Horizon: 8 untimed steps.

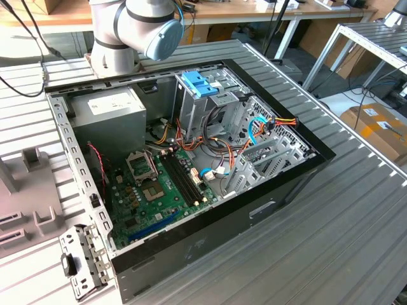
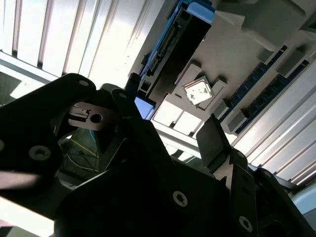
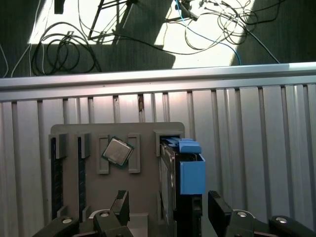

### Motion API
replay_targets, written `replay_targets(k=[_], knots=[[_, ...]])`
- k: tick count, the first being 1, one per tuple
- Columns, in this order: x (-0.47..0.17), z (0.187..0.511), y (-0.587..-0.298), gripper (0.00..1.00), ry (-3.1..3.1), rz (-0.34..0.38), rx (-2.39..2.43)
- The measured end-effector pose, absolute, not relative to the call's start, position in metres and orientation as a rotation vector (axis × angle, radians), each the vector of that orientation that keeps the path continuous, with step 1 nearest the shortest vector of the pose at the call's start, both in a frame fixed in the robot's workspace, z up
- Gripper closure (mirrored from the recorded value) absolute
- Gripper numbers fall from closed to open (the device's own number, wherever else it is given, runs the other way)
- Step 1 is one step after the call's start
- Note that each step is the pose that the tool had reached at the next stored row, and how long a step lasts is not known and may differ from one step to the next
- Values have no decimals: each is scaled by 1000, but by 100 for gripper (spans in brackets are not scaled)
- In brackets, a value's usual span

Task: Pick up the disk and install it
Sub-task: 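Pick up the disk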

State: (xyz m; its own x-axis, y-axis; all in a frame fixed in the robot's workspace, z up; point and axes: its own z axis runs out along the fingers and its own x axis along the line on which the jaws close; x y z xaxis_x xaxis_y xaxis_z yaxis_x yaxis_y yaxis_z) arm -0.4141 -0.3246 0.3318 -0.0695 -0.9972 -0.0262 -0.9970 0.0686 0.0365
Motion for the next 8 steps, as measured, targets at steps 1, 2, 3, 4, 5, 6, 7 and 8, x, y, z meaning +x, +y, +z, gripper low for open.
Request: replay_targets(k=[1,2,3,4,5,6,7,8], knots=[[-414,331,-325,26,-2292,-70,2139],[-414,331,-325,26,-2292,-70,2139],[-414,330,-325,26,-2292,-70,2139],[-414,330,-325,26,-2292,-70,2139],[-414,329,-325,26,-2292,-70,2139],[-414,329,-325,26,-2292,-70,2139],[-414,329,-325,26,-2292,-70,2139],[-414,328,-325,26,-2292,-70,2139]])
